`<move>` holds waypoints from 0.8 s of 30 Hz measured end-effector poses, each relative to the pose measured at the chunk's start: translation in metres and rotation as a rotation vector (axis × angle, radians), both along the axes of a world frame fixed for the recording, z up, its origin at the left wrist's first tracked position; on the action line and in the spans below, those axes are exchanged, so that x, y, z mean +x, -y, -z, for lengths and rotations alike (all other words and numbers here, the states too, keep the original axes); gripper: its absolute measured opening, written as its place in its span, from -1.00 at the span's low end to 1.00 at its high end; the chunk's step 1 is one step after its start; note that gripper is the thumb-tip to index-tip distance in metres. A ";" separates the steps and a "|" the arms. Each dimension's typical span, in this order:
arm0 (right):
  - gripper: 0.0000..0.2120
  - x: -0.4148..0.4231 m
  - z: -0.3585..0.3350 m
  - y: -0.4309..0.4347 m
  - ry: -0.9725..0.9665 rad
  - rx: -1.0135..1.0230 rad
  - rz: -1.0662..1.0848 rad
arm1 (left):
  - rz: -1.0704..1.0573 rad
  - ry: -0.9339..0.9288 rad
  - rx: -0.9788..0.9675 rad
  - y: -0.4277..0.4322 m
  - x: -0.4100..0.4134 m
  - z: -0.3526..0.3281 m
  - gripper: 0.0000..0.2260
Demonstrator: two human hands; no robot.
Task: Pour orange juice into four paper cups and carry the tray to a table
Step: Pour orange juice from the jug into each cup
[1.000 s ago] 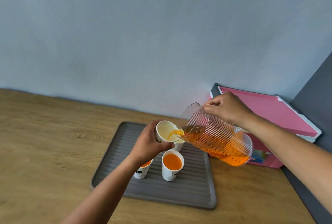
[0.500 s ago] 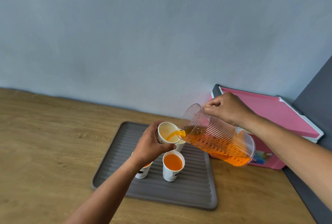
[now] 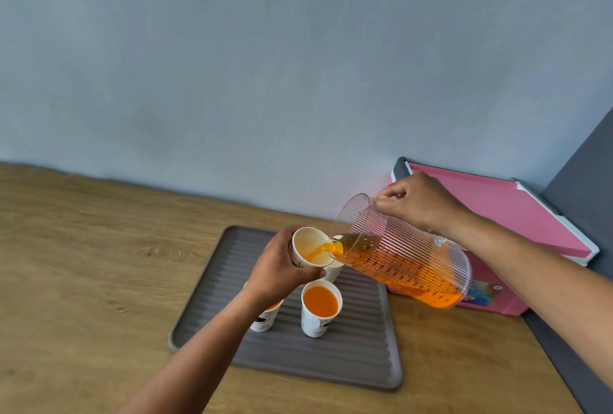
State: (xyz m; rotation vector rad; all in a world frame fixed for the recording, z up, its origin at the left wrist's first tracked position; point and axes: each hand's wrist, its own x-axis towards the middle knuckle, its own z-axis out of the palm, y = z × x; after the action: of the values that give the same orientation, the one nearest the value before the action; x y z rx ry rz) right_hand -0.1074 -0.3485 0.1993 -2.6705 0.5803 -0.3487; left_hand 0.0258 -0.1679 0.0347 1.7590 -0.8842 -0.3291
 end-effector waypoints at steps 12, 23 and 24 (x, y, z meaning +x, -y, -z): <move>-0.82 0.001 0.000 -0.002 -0.018 0.011 0.007 | 0.009 -0.010 0.000 0.002 0.001 0.004 -0.31; -0.75 0.001 0.000 0.000 -0.038 -0.005 0.032 | 0.011 -0.038 -0.008 0.003 0.000 0.006 -0.34; -0.77 0.001 0.000 0.000 -0.034 -0.002 0.037 | 0.012 -0.039 -0.009 0.003 0.000 0.006 -0.34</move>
State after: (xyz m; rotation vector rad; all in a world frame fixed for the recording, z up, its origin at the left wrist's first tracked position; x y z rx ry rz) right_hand -0.1065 -0.3488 0.1992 -2.6752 0.6405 -0.3146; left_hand 0.0258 -0.1710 0.0285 1.7346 -0.8671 -0.3655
